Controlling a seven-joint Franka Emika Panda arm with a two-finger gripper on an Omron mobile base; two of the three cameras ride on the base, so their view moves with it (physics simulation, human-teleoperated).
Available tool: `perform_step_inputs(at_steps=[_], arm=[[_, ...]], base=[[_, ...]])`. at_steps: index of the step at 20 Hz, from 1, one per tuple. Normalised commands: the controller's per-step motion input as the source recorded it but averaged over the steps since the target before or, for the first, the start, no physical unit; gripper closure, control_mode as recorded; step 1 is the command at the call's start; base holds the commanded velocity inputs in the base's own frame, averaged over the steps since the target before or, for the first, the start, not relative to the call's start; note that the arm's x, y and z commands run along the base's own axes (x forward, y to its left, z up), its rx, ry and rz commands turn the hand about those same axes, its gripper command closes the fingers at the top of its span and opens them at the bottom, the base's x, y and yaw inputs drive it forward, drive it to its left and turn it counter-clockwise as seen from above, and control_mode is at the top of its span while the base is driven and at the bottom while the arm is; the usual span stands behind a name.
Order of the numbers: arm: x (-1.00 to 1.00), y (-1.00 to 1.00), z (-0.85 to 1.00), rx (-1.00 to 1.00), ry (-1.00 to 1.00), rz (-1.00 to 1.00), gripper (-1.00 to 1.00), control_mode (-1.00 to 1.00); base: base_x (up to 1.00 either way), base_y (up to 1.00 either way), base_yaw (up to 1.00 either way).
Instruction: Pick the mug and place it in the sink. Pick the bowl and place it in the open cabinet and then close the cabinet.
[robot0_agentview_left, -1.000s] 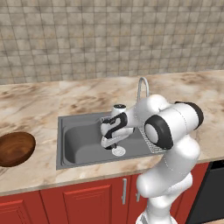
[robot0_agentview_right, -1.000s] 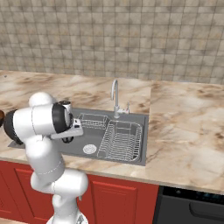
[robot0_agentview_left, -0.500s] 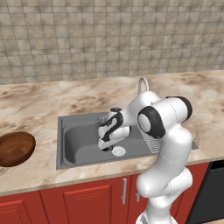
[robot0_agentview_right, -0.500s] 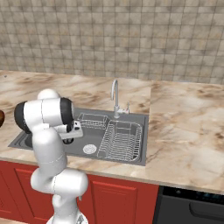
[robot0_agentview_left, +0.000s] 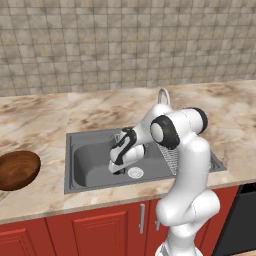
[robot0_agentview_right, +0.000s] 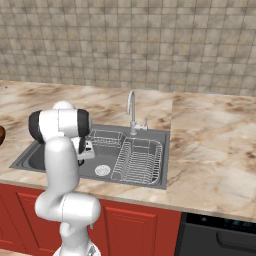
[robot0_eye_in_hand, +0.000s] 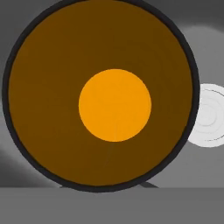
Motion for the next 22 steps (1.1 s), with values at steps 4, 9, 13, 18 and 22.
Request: perform_step_inputs(at_steps=[4,9,13,18,22], arm=[[0.24,0.08,-0.34,0.0,0.0,0.0,1.0,-1.0],[0.3,0.05,-0.36,0.0,0.0,0.0,1.0,-1.0],[0.39,0.06,-0.28,0.0,-0.02,0.0,1.0,-1.0],[0.37,0.12,-0.2,0.0,-0.08,0.0,1.0,-1.0],[0.37,0.12,-0.28,0.0,-0.03,-0.01,1.0,-1.0]], base=[[0.0,0.0,0.0],[0.0,0.0,0.0],[0.0,0.0,0.0],[0.0,0.0,0.0],[0.0,0.0,0.0]])
